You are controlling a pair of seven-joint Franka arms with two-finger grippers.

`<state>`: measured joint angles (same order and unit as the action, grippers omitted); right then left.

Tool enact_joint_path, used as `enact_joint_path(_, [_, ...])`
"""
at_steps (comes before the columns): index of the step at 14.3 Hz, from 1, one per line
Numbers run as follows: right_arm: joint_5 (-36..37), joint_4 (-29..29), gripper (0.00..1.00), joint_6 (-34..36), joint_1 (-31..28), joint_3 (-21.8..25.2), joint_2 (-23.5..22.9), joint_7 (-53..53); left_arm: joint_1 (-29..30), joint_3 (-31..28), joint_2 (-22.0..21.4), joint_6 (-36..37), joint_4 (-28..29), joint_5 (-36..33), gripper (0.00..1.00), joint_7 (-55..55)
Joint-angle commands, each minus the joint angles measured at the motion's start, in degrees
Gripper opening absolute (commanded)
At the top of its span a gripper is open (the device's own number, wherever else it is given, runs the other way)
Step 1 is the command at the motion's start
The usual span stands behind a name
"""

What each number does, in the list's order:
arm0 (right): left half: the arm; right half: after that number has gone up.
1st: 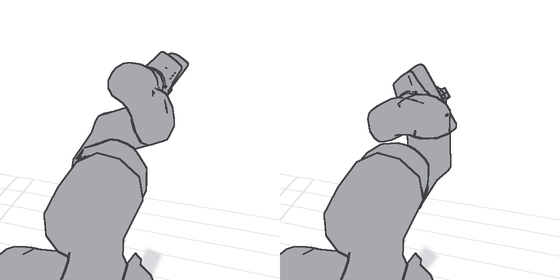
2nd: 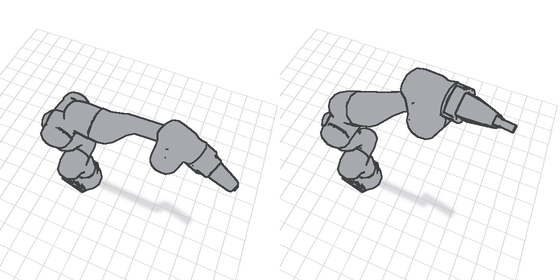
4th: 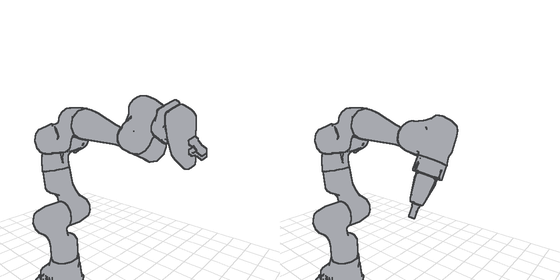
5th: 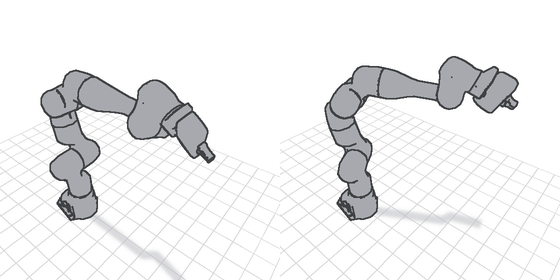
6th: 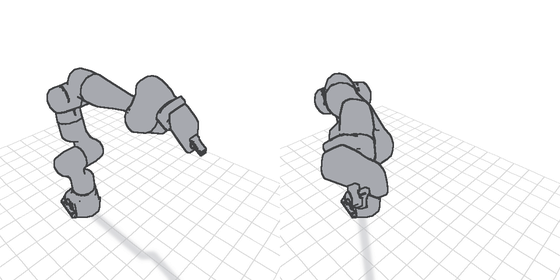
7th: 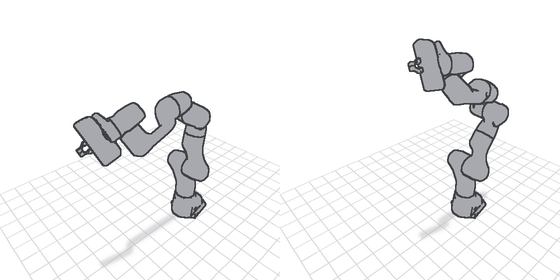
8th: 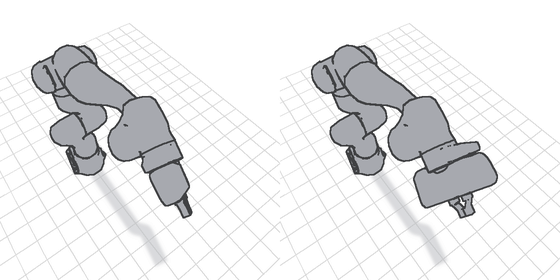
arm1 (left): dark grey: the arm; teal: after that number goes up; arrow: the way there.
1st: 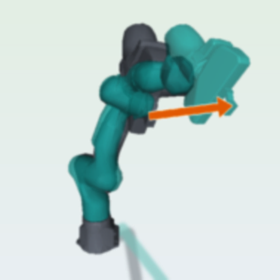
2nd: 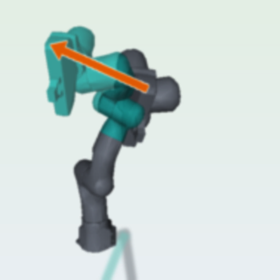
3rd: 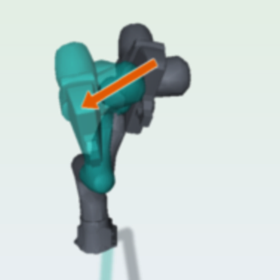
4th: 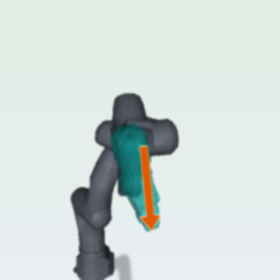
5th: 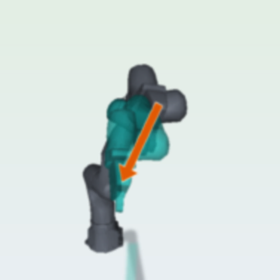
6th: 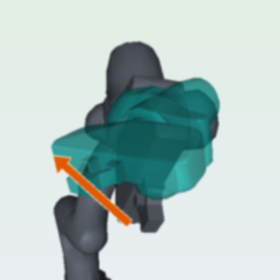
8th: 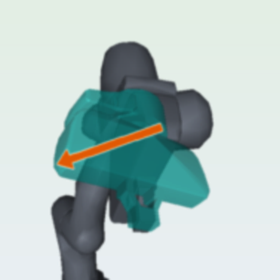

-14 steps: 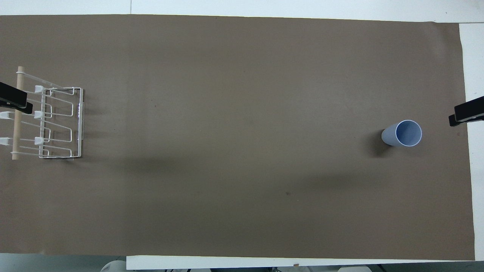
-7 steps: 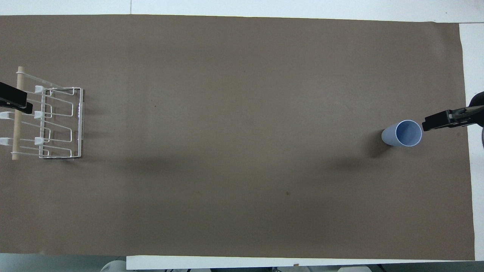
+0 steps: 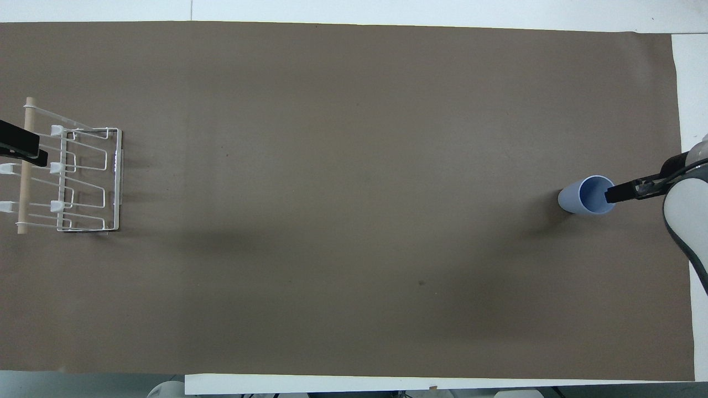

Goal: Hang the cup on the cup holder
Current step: 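Reach the right gripper to the light blue cup and grasp its base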

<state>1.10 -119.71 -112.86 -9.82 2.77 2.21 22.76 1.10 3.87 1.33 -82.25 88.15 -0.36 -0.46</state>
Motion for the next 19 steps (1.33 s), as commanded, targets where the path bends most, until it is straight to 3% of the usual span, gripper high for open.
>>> enact_joint_path(1, [-0.22, -3.24, 0.78, -4.98, -2.30, -0.49, 0.07, 2.38, 0.13, -0.17, -1.77, 0.16, 1.94, 0.71, 1.00, -0.24])
enact_joint_path(8, [-0.22, -3.86, 0.62, -7.90, -3.37, -0.49, -4.14, -0.25, 0.21, -0.26, -1.77, 0.16, 1.94, 0.71, 1.00, -0.15])
enact_joint_path(14, [-0.22, -5.70, 0.50, -10.88, -2.66, -0.49, -4.93, -2.89, 0.21, -0.26, -1.77, 0.08, 1.94, 0.63, 1.00, -0.16])
enact_joint_path(18, [-0.22, -6.06, 0.26, -11.06, -2.49, -0.57, -4.85, -2.90, 0.13, -0.35, -1.77, -0.19, 1.94, 0.63, 1.00, -0.59])
enact_joint_path(19, [-0.13, -5.97, 0.13, -10.72, -2.49, -0.57, -4.85, -2.72, 0.13, -0.35, -1.77, -0.19, 1.94, 0.54, 1.00, -1.98])
